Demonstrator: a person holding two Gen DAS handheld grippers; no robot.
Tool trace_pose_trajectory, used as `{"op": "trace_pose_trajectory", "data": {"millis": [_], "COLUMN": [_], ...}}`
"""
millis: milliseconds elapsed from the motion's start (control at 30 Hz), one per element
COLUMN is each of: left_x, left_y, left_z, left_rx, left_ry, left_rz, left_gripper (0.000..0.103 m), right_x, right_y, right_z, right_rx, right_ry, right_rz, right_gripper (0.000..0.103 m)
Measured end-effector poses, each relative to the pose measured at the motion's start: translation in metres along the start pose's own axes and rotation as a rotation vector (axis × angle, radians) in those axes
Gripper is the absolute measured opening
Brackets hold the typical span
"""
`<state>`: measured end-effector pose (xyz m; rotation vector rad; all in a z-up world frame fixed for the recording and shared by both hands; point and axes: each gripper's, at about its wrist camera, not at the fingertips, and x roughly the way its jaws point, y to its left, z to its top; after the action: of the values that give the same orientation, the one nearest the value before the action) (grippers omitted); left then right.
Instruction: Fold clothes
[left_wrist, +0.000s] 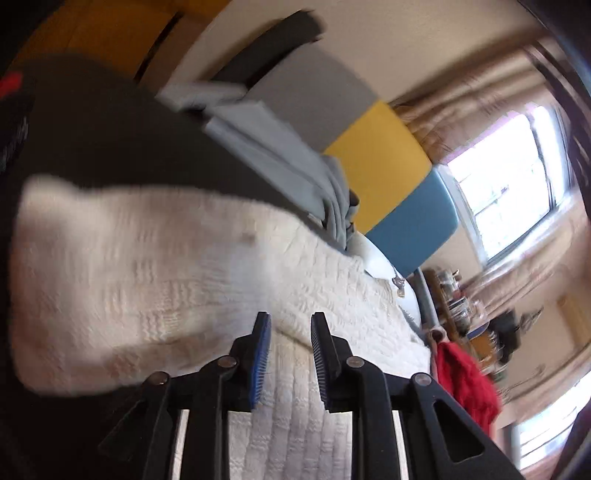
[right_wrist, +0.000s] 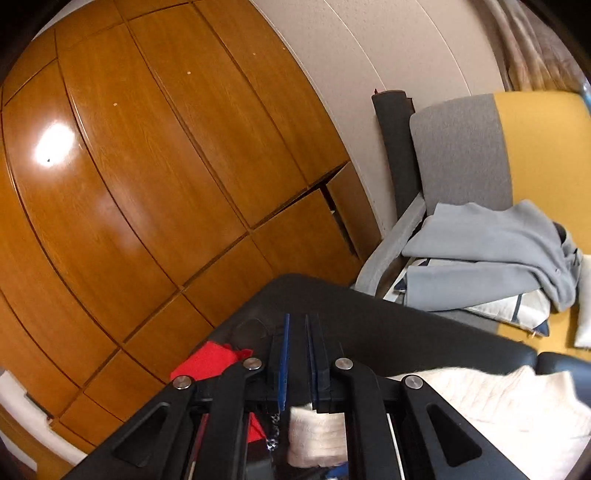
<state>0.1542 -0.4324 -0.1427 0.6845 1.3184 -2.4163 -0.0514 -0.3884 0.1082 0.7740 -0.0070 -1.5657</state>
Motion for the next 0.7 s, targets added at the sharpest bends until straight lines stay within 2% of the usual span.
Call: {"op": "trace_pose_trajectory", "data": {"millis": [67, 167, 233, 333, 400, 567, 633, 700], "left_x": [-0.005, -0.020, -0.028, -0.043, -0.050, -0.049, -0.046, -0.047], "left_y": [0.006, 0.018, 0.026, 0.033, 0.033, 0.028, 0.032, 0.037], "left_z": [-0.007, -0.023, -0.033, -0.042, -0.047, -0.059, -0.064, -0.068], "left_rx": [0.009, 0.039, 0.067, 0.096, 0.115, 0.161, 0.151, 0.143], "left_ry": [0.011, 0.038, 0.057, 0.069, 0.076, 0.093, 0.104, 0.100], "left_rz": [0.027, 0.063, 0.091, 0.120, 0.126, 0.095, 0.086, 0.072], "left_gripper": [0.022, 0.022, 0.022, 0.023, 0.023, 0.024, 0.024, 0.024], "right_x": [0.001, 0.016, 0.036, 0.065, 0.082, 0.111, 0.114, 0.123], "right_y": [-0.017, -0.061, -0.094, -0.131, -0.145, -0.159, -0.157, -0.152], "right_z": [-0.018, -0.066, -0.109, -0.173, -0.206, -0.243, -0.243, -0.239], "right_rx": [0.021, 0.166, 0.323, 0.571, 0.686, 0.868, 0.888, 0.876], "right_ry": [0.049, 0.155, 0.220, 0.259, 0.273, 0.177, 0.104, 0.085], "right_rz": [0.013, 0.092, 0.149, 0.210, 0.199, 0.152, 0.139, 0.124], "right_gripper": [0.013, 0.017, 0.026, 0.040, 0.041, 0.041, 0.041, 0.041]}}
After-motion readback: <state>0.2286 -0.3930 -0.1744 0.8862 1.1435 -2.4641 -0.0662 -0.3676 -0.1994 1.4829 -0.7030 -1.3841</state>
